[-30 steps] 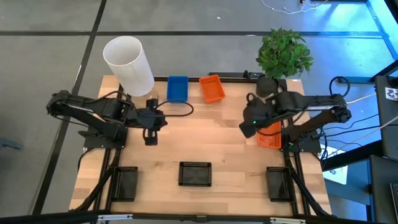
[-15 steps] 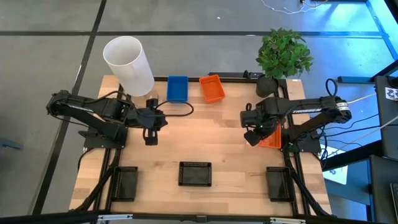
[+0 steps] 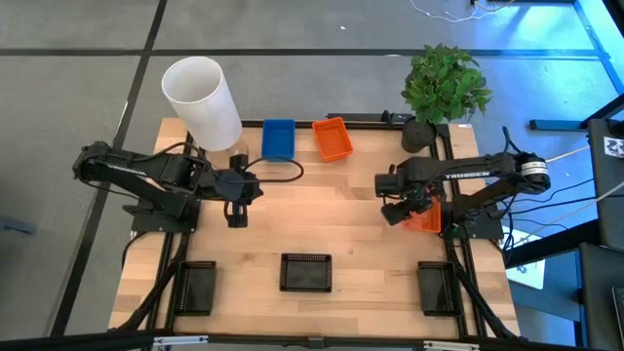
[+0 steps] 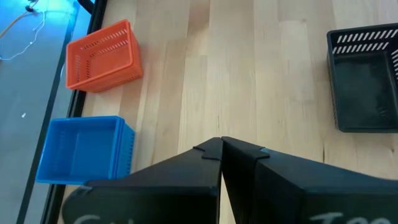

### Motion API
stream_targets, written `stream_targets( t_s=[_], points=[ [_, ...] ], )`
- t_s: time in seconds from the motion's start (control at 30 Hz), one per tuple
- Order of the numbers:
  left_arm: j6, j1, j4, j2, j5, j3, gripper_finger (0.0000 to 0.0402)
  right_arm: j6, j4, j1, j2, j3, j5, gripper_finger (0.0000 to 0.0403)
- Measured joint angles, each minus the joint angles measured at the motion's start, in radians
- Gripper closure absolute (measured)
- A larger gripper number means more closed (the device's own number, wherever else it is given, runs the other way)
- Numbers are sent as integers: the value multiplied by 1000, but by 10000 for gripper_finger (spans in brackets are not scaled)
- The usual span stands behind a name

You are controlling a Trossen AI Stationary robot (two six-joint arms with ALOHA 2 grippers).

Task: Stack baskets by color
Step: Stack the orange basket on top of the orange basket on the table

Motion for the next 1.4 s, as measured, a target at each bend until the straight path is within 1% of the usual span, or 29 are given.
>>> stream_targets(
  t_s=[0.1,0.3,0.5,0.63,1.0,1.13,1.4],
  points=[
    [0,0,0,0,0,0,401,-8,62,-21,0,-33,-6,233],
    [0,0,0,0,0,0,401,-8,77,-58,0,-66,4,233],
    [0,0,0,0,0,0,401,-11,138,-81,0,-69,38,233],
    [0,0,0,0,0,0,401,-10,140,-96,0,-69,83,233],
    [0,0,0,0,0,0,401,-18,137,-149,38,-69,104,233],
    [0,0,0,0,0,0,401,-31,138,-171,66,-69,135,233],
    [0,0,0,0,0,0,401,-37,142,-188,99,-69,138,233]
  ],
)
